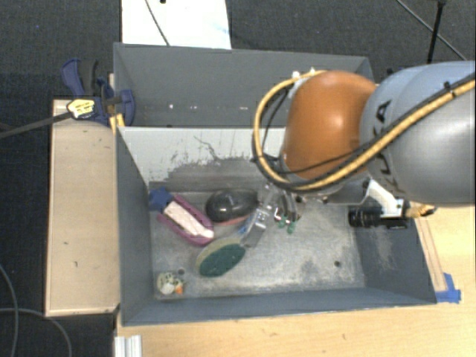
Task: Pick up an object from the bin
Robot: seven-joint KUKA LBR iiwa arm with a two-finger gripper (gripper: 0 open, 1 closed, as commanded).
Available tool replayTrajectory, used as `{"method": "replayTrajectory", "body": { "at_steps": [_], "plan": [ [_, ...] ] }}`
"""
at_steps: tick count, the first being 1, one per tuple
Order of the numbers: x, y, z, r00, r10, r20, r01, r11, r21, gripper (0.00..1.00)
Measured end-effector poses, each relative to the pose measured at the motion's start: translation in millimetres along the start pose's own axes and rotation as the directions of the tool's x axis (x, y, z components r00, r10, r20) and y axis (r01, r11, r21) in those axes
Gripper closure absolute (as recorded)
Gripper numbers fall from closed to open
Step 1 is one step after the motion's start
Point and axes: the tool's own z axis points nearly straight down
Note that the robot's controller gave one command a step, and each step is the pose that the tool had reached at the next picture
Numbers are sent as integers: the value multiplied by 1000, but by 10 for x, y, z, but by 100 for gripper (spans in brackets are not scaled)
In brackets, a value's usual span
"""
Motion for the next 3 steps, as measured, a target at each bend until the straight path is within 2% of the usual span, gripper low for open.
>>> {"method": "replayTrajectory", "body": {
  "at_steps": [1, 2, 3],
  "plan": [
    [-64, -105, 601, 996, 85, -8, -85, 996, 9, 0],
    [206, -196, 771, 987, 163, -8, -163, 987, 8, 0],
    [-34, -114, 656, 957, 290, -2, -290, 957, 4, 0]
  ]
}}
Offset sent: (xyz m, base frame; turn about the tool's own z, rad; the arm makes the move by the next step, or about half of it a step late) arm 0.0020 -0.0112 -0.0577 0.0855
